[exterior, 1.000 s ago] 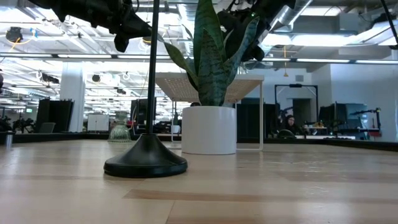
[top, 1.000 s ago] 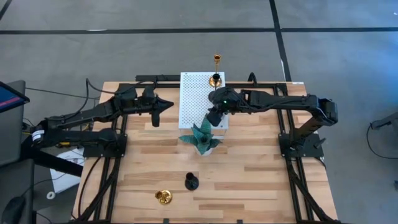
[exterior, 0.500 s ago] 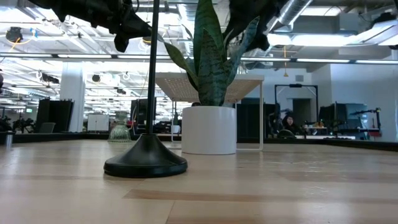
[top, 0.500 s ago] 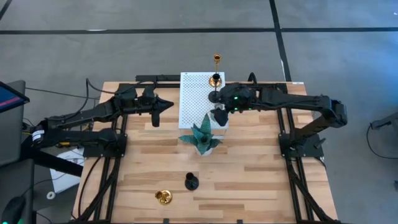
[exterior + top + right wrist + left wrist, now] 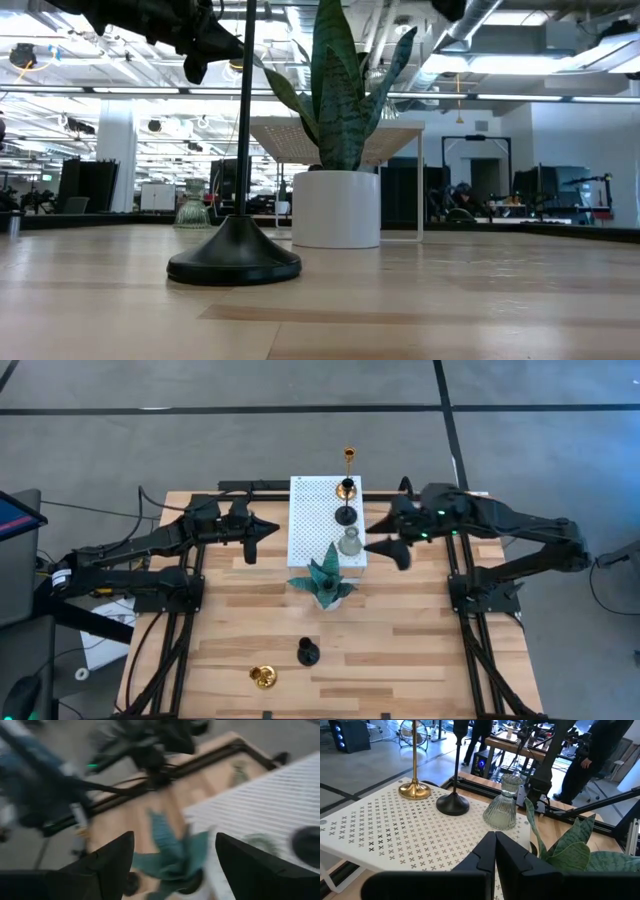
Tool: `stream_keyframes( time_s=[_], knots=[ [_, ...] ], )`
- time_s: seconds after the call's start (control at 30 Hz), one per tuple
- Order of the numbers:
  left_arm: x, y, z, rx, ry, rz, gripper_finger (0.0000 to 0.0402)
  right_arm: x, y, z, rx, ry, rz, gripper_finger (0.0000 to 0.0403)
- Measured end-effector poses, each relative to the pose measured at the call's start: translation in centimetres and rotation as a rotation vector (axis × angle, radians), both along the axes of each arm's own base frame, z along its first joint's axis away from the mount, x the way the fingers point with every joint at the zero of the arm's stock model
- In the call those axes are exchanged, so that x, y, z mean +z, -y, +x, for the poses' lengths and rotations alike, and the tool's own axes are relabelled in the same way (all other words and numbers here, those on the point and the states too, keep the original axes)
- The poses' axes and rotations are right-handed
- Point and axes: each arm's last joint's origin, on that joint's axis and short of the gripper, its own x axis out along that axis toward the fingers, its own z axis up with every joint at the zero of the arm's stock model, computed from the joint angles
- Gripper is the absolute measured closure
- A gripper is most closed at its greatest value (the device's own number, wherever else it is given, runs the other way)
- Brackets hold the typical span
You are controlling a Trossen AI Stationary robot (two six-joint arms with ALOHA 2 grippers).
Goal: Pick & Place candle stick holders
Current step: Put the gold candle holder on the shelf aligned with the other gold candle holder
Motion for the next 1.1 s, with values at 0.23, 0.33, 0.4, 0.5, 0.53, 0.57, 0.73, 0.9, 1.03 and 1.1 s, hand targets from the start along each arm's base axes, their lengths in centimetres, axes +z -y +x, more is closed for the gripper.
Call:
stream_keyframes(
  time_s=[0.23,0.33,0.4,0.5,0.53,0.57,0.73,0.9,1.03,1.1],
  knots=[
    [0.0,0.0,0.0,0.002,0.012,-0.051,0.0392,1.6,-2.0,-2.7,0.112,0.074,0.01,0.0139],
    [0.0,0.0,0.0,0.002,0.02,-0.087,0.0392,1.7,-2.7,-3.5,0.146,0.057,0.012,0.0155],
    [0.0,0.0,0.0,-0.008,0.024,-0.108,0.0392,1.6,-3.1,-3.9,0.169,0.038,0.014,0.0174],
    [0.0,0.1,0.0,-0.043,0.026,-0.126,0.0392,1.2,-3.7,-4.1,0.197,-0.001,0.016,0.0215],
    [0.0,0.2,0.0,-0.056,0.026,-0.127,0.0392,1.1,-3.8,-4.1,0.206,-0.015,0.017,0.0233],
    [0.0,0.2,0.0,-0.07,0.025,-0.127,0.0392,1.0,-4.0,-4.0,0.214,-0.025,0.017,0.0251],
    [0.0,0.4,0.1,-0.09,0.024,-0.128,0.0392,0.6,-4.7,-3.7,0.26,-0.054,-0.008,0.0351],
    [0.0,0.8,0.2,-0.116,0.023,-0.128,0.0392,0.6,-5.4,-3.7,0.281,-0.034,-0.126,0.0393],
    [0.0,1.2,0.4,-0.14,0.023,-0.127,0.0392,0.6,-5.8,-3.8,0.247,-0.032,-0.252,0.04],
    [0.0,1.3,0.4,-0.15,0.023,-0.127,0.0392,0.7,-6.0,-3.8,0.234,-0.028,-0.295,0.04]
  ],
)
